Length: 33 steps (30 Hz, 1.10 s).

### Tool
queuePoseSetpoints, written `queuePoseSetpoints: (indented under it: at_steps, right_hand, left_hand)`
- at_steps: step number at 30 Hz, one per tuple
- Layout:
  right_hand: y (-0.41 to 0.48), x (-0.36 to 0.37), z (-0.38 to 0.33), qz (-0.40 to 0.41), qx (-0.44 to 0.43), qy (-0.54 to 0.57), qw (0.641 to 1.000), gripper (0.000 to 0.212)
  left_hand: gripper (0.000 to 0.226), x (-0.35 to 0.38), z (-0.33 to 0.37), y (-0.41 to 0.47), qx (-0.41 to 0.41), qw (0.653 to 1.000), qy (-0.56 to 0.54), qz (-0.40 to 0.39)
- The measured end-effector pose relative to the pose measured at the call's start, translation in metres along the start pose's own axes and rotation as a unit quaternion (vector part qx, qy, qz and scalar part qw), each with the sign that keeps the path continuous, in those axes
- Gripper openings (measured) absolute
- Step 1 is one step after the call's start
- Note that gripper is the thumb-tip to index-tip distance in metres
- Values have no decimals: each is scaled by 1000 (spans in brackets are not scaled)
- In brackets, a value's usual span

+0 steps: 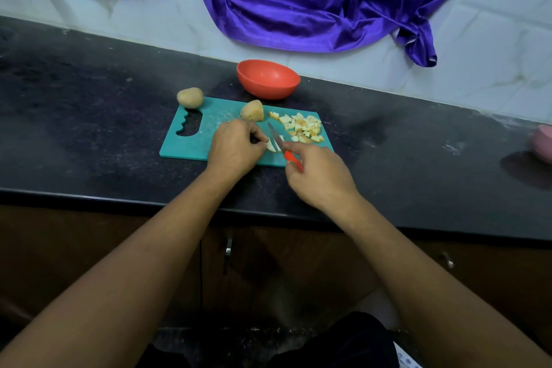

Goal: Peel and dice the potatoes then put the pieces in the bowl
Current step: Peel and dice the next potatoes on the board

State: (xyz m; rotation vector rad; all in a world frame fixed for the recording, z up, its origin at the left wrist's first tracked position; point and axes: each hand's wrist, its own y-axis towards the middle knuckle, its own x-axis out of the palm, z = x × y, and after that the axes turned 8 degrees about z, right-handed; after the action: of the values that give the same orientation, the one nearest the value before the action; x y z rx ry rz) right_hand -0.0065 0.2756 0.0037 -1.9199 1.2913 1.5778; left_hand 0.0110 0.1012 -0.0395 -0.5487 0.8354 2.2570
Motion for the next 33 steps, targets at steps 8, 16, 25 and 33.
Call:
queuePoseSetpoints:
  at_steps: [8, 16, 25, 33]
  right_hand:
    - [2, 10, -7, -9, -14, -31, 999, 49]
    - [-1, 15, -5, 2, -46, -53, 998, 52]
    - [13, 14, 0, -20, -72, -76, 994, 52]
    - [-7, 4, -1, -8, -102, -129, 986, 52]
  left_hand:
    - [15, -1, 3, -2, 19, 999, 32, 9]
    - [15, 2, 1, 0, 15, 999, 39, 4]
    - [13, 0, 2, 1, 23, 999, 37, -7]
    - [13, 1, 2, 1, 23, 999, 39, -2]
